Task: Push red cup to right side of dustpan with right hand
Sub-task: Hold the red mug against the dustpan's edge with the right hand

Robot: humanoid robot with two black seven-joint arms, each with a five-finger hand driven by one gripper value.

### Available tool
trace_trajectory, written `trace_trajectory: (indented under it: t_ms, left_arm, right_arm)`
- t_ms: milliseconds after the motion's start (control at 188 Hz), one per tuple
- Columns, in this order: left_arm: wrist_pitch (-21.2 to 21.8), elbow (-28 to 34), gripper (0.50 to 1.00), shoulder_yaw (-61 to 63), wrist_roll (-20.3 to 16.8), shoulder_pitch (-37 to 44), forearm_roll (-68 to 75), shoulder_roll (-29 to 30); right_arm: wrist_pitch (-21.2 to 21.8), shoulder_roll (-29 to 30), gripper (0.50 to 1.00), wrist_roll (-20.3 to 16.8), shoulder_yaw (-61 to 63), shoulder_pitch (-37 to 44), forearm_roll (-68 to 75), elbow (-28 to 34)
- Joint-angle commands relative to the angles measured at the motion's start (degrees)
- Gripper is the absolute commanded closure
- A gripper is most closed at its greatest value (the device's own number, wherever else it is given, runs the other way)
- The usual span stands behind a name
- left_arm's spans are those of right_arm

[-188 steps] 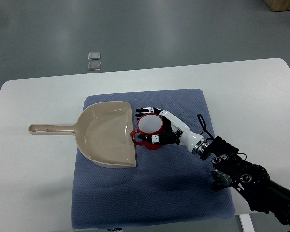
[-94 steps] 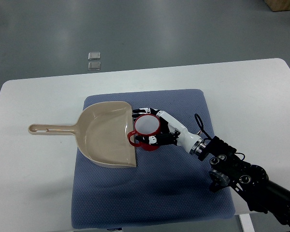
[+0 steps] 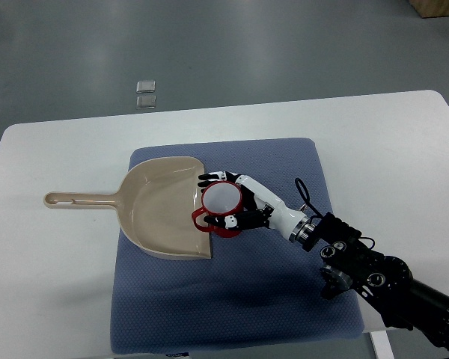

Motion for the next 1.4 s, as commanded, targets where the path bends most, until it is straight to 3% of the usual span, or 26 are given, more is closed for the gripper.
trace_trajectory:
  t_ms: [0, 1393]
  left_arm:
    - [-0.03, -0.01, 0.5, 0.0, 0.0, 0.0, 0.0, 0.0]
    - [0.05, -0.01, 0.5, 0.0, 0.0, 0.0, 0.0, 0.0]
  right_arm:
    - [-0.27, 0.0, 0.707, 0.0, -1.14, 0.24, 0.38, 0.74]
    - [-2.73, 0.0, 0.677, 0.0, -3.08, 0.33, 0.55, -0.14]
